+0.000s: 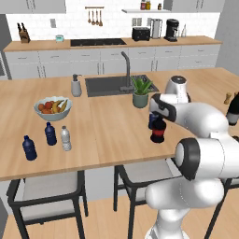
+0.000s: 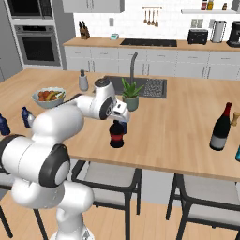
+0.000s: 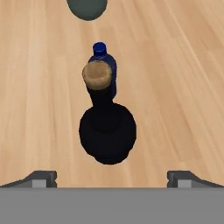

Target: Move the plastic bottles in the middle to the plastics group, and the glass bottles in the middle to the glass group.

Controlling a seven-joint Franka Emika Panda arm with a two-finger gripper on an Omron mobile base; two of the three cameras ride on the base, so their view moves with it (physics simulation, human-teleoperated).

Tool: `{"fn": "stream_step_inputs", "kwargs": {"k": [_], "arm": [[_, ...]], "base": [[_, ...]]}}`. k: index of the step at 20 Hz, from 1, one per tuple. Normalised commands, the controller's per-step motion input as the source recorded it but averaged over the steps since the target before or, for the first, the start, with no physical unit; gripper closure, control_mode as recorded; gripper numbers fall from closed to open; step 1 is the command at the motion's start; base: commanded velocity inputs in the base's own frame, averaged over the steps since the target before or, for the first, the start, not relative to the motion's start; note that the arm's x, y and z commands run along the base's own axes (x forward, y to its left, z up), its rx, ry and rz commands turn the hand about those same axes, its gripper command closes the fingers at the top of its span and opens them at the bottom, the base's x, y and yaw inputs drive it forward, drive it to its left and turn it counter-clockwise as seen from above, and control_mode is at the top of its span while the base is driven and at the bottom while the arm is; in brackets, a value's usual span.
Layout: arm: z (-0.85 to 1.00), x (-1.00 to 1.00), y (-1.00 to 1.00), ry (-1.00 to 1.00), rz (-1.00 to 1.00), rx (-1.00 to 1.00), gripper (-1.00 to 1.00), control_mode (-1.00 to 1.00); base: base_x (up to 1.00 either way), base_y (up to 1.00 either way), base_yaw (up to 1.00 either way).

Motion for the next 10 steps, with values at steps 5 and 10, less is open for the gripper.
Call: {"fn": "stream_step_inputs", "kwargs": {"k": [5,10], "arm": [[-0.14,0.16,0.00,0.00,0.02,0.00,-1.00,-1.00],[-0.13,0.08,0.00,-0.01,0.03,0.00,-1.00,-1.00]], "base": [[0.00,0.00,0.00],[0.00,0.00,0.00]]}}
